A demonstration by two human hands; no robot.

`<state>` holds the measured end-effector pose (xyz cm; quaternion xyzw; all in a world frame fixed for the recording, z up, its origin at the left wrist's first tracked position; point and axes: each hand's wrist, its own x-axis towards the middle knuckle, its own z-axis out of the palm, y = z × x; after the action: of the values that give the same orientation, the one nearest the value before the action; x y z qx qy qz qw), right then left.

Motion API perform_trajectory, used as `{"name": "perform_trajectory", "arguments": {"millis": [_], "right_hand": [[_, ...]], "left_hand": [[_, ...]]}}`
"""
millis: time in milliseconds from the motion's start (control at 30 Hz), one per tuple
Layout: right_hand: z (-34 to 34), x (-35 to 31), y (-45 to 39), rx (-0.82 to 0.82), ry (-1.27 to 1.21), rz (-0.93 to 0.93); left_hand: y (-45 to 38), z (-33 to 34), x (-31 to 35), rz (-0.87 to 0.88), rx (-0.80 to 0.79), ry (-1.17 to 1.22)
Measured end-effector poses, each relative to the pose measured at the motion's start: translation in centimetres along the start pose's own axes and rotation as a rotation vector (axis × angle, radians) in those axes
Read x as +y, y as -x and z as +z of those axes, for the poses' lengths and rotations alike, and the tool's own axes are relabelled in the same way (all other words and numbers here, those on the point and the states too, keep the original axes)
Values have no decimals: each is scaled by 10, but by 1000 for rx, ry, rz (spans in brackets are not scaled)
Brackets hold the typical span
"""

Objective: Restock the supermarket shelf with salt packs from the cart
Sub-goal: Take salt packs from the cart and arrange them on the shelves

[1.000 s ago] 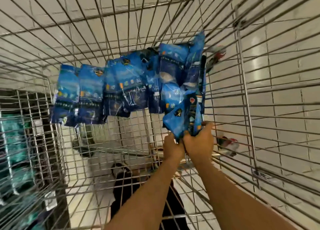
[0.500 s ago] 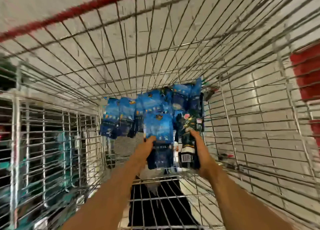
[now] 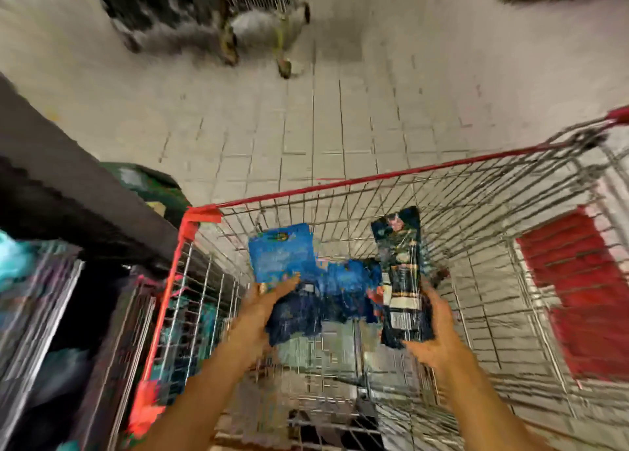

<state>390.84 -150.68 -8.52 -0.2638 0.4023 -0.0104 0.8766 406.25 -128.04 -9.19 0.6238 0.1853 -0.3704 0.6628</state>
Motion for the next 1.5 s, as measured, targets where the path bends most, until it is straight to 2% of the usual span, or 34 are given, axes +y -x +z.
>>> {"name": "perform_trajectory", "arguments": {"millis": [100, 200, 367, 500, 667, 800, 933, 1067, 1167, 1267, 1400, 1500], "right_hand": [[24, 0, 18, -99, 80, 42], [57, 3, 37, -181, 216, 89], [127, 13, 45, -187, 446, -6], [177, 27, 47, -294, 682, -149], [245, 71, 96, -622, 801, -219], [296, 116, 156, -927, 821, -291], [334, 155, 226, -1205, 809, -339], [377, 192, 297, -1360, 680, -339], [412, 208, 348, -1436, 585, -365], [457, 215, 389, -1515, 522, -427], [540, 215, 424, -1513, 466, -475], [600, 219, 430, -1503, 441, -497]], "left_hand": [[55, -16, 30, 134, 13, 86], [102, -37, 51, 338, 94, 38], [174, -87, 66, 553, 325, -8], [237, -127, 61, 628, 567, 30], [325, -167, 41, 728, 804, 145], [398, -185, 27, 843, 925, 220], [469, -199, 23, 981, 1064, 194], [539, -216, 45, 1137, 1266, 95], [587, -232, 76, 1299, 1280, 73], [623, -254, 120, 1382, 1255, -7], [637, -299, 183, 1337, 1150, 122], [624, -328, 212, 1279, 1155, 177]]}}
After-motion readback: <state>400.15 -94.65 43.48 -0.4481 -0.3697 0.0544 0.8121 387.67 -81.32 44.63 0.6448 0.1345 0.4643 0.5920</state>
